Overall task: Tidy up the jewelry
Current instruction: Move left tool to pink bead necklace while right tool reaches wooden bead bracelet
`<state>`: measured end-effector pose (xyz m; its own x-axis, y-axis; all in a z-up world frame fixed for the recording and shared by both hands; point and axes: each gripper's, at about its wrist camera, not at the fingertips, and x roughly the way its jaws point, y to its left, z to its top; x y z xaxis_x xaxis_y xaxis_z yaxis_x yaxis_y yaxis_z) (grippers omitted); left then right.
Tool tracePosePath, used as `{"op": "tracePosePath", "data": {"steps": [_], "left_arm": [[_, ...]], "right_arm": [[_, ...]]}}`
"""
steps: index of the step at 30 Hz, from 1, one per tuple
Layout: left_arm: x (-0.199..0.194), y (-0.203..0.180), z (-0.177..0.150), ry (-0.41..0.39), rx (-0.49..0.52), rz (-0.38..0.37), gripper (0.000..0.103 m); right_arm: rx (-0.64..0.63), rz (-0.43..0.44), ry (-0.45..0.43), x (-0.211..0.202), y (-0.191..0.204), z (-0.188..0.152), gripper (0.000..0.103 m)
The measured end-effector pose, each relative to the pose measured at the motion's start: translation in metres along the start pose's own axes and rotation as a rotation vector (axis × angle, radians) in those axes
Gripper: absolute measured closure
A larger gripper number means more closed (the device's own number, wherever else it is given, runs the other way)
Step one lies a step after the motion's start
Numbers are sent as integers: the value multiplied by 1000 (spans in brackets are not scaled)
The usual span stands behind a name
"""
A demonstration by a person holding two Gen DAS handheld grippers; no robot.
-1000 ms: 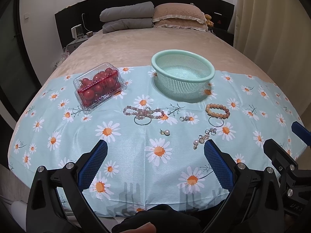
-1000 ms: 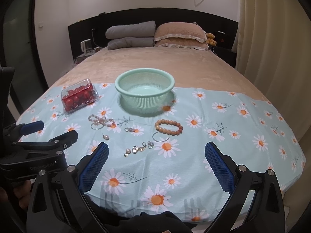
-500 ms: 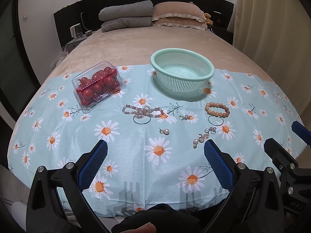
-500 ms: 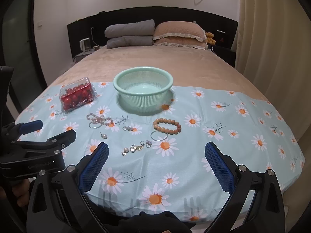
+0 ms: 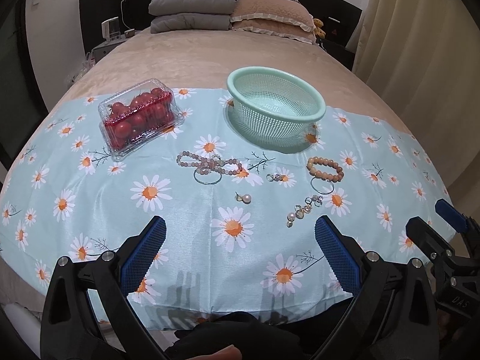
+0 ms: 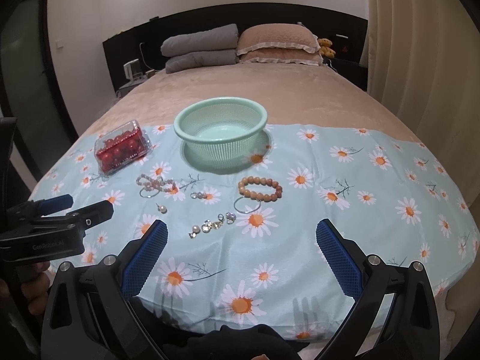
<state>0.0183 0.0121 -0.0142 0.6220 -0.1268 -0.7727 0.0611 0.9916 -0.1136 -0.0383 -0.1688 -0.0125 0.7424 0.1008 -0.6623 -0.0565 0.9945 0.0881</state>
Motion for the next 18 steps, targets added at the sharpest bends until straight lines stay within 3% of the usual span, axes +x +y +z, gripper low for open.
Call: {"op": "tracePosePath", "data": {"steps": [5, 18], "left_arm": [[14, 10, 9, 47, -2, -22, 6], [70, 37, 42, 142, 19, 54, 6]], "right_arm": [[38, -25, -5, 7, -20, 12, 8], [52, -72, 73, 65, -44, 40, 8]]}}
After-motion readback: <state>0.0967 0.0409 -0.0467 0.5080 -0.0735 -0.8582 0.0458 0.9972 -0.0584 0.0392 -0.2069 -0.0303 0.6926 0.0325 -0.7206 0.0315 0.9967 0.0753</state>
